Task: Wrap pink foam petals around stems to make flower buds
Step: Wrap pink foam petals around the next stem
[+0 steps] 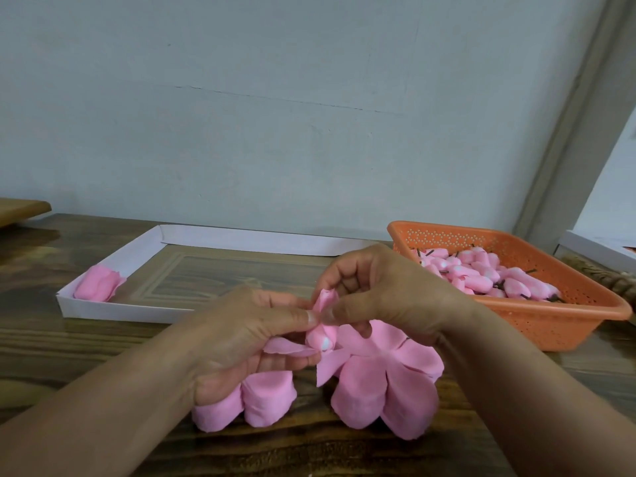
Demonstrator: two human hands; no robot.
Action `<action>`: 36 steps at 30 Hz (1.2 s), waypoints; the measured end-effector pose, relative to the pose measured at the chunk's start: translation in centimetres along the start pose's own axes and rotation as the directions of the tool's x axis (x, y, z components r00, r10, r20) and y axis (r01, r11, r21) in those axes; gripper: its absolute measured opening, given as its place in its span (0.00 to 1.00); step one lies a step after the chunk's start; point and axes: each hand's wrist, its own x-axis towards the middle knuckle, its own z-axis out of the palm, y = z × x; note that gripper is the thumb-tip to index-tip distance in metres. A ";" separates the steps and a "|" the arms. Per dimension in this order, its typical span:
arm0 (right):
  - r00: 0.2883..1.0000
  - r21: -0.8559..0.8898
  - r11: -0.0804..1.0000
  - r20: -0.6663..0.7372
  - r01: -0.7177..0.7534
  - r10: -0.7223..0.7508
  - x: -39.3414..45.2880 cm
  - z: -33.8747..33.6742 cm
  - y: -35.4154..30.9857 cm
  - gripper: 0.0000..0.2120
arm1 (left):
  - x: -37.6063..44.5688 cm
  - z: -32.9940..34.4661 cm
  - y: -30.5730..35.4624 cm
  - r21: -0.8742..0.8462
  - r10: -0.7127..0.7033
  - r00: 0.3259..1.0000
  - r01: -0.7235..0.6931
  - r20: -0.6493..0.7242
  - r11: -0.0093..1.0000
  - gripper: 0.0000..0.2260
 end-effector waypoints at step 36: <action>0.991 -0.001 1.000 -0.132 0.019 -0.019 0.2 0.4 -0.1 0.05 | -0.1 -0.2 0.2 -0.042 0.039 0.999 -0.037 0.027 0.998 0.17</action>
